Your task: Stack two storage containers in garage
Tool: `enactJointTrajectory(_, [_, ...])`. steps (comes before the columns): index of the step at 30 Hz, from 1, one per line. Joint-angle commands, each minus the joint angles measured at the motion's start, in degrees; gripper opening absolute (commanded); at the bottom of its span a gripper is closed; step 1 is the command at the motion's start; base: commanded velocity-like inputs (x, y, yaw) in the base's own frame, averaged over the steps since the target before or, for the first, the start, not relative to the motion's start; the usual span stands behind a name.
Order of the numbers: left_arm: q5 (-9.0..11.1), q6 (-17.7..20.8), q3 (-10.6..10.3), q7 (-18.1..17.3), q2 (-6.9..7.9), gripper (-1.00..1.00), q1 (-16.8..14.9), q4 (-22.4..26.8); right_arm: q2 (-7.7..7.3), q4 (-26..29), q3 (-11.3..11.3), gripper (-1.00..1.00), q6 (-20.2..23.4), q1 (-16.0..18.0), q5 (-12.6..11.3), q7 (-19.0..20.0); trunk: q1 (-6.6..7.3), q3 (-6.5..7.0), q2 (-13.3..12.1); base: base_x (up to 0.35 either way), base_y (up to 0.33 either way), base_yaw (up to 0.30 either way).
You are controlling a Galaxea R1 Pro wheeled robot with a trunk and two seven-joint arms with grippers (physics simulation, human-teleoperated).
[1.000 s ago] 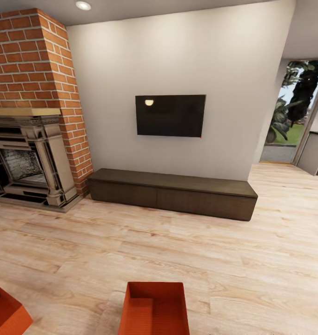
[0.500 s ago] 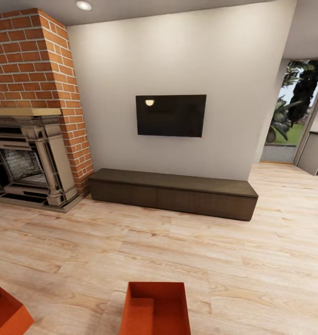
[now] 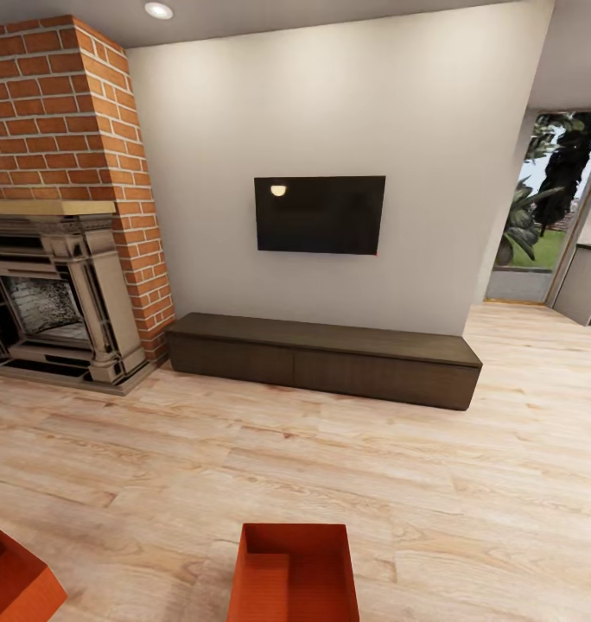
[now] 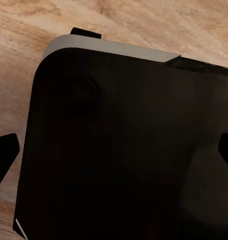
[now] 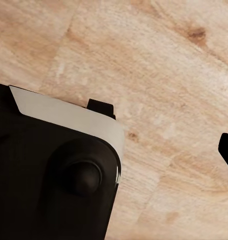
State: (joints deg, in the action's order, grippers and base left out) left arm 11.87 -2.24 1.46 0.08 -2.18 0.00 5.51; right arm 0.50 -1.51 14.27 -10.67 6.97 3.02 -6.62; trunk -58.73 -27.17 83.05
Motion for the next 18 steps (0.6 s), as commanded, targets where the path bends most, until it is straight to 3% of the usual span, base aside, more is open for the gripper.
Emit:
enactJointTrajectory(1, [0.27, -0.12, 0.12, 0.01, -0.01, 1.00, 0.00, 0.03, 0.03, -0.14, 0.16, 1.00, -0.22, 0.07, 0.32, -0.32, 0.00, -0.05, 0.03, 0.000, 0.000, 0.000])
enactJointTrajectory(13, [0.28, -0.08, 0.12, 0.01, -0.01, 1.00, 0.00, 0.03, 0.00, -0.16, -0.03, 1.00, -0.22, 0.07, 0.04, -0.32, 0.00, -0.05, 0.03, 0.022, 0.075, -0.003])
enactJointTrajectory(18, [0.26, -0.09, 0.12, 0.01, -0.02, 1.00, 0.00, 0.03, -0.01, -0.16, -0.19, 1.00, -0.19, 0.07, -0.19, -0.35, 0.00, -0.05, 0.03, 0.001, 0.003, -0.115])
